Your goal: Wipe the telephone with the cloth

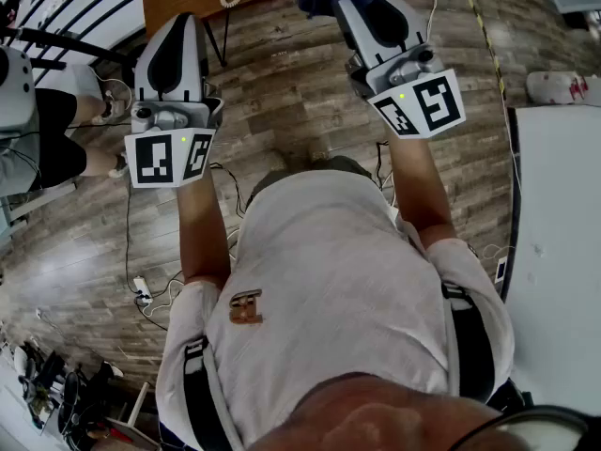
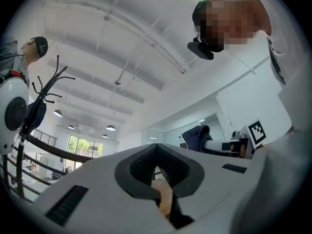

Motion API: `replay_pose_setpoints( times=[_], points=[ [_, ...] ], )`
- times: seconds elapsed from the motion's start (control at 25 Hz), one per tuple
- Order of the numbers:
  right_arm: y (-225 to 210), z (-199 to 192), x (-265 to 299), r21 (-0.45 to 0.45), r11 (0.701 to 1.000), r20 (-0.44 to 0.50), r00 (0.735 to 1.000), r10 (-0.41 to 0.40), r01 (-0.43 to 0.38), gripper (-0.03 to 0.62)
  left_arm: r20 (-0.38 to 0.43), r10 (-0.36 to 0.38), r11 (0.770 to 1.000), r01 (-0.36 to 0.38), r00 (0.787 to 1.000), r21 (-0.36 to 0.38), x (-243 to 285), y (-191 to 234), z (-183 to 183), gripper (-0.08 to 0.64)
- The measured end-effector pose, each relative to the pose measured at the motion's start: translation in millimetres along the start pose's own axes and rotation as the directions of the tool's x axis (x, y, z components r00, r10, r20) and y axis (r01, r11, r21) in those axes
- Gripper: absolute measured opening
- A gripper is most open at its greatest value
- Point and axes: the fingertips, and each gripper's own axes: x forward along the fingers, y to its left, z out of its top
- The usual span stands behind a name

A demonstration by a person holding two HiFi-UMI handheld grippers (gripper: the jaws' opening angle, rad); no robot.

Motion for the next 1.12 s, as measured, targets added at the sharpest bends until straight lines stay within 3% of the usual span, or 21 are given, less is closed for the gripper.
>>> replay_pose_setpoints(
  times=[0.76, 1.12],
  points=[
    [-40, -8, -15, 0.043, 0.999, -0.002, 1.0, 0.005, -0.005, 0.078, -0.038, 0.04, 0.999, -0.039, 0.999, 0.025, 26, -21, -19, 0.018],
    [-78, -1, -38, 0.054, 0.998, 0.011, 0.999, 0.034, -0.035, 0.078, -0.034, 0.071, 0.995, -0.069, 0.997, 0.067, 55, -59, -17, 0.018]
  ],
)
